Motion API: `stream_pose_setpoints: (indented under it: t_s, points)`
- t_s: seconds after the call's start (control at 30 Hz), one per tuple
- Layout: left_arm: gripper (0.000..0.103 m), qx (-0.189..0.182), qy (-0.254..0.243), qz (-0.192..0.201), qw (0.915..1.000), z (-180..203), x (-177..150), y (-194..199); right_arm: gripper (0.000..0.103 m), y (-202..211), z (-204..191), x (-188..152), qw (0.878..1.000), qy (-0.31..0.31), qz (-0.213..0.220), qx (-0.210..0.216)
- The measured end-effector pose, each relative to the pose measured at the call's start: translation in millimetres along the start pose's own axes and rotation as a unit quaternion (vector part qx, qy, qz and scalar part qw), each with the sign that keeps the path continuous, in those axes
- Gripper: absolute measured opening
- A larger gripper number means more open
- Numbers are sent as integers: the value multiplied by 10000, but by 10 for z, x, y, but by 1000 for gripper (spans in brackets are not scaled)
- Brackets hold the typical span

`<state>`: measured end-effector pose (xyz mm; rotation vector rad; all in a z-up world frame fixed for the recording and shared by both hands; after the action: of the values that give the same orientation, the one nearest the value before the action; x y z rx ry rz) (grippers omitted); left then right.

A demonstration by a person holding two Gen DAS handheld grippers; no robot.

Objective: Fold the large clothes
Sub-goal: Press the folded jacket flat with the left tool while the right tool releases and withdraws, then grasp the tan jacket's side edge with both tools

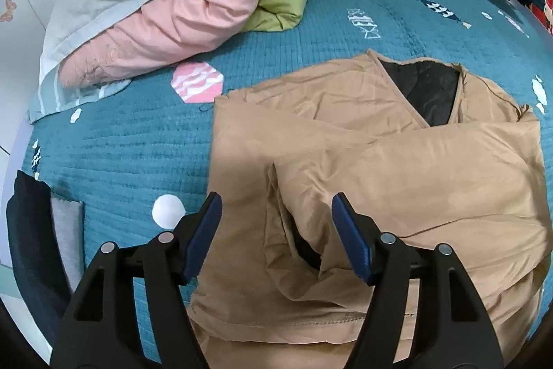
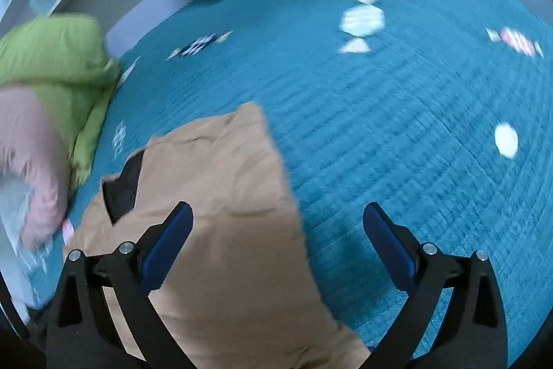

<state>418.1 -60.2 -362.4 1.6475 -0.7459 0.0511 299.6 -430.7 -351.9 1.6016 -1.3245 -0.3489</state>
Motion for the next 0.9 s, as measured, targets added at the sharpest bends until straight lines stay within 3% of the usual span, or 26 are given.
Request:
stream_pose_setpoints:
  t_s: [0.23, 0.3, 0.47, 0.63, 0.7, 0.77, 0.9]
  points:
    - [73, -190, 61, -126, 9997, -101, 158, -95, 95, -108, 8, 237, 9973, -541, -381, 312]
    - [86, -296, 157, -172, 9993, -179, 240, -146, 95, -235, -116, 262, 9962, -428, -681, 323]
    - [86, -673, 518, -437, 9954, -435, 453, -350, 95, -446, -367, 308, 9947, -4, -1013, 168]
    - [86, -829, 513, -904, 9911, -512, 554, -657, 95, -663, -615, 312, 9895, 318, -1406, 119]
    - [86, -804, 503, -999, 9905, -535, 581, -764, 95, -759, -677, 323, 9858, 363, -1638, 110]
    - [86, -536, 418, -1218, 9902, -585, 570, -925, 95, -845, -730, 329, 9817, 403, -1861, 69]
    - [86, -619, 336, -1243, 9897, -604, 577, -1106, 95, -967, -772, 332, 9762, 635, -2064, -184]
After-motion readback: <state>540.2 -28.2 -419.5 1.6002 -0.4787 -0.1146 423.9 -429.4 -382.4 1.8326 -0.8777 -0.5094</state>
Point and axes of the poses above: each gripper's, at about its wrist camera, not at the fingertips, and y roughly against the way its jaws point, z to its right, x to its top, the point moved 8 cm from there along -y, roughly the way its jaws point, and after that the axes turned 11 degrees about -y, right-handed, at the moved point
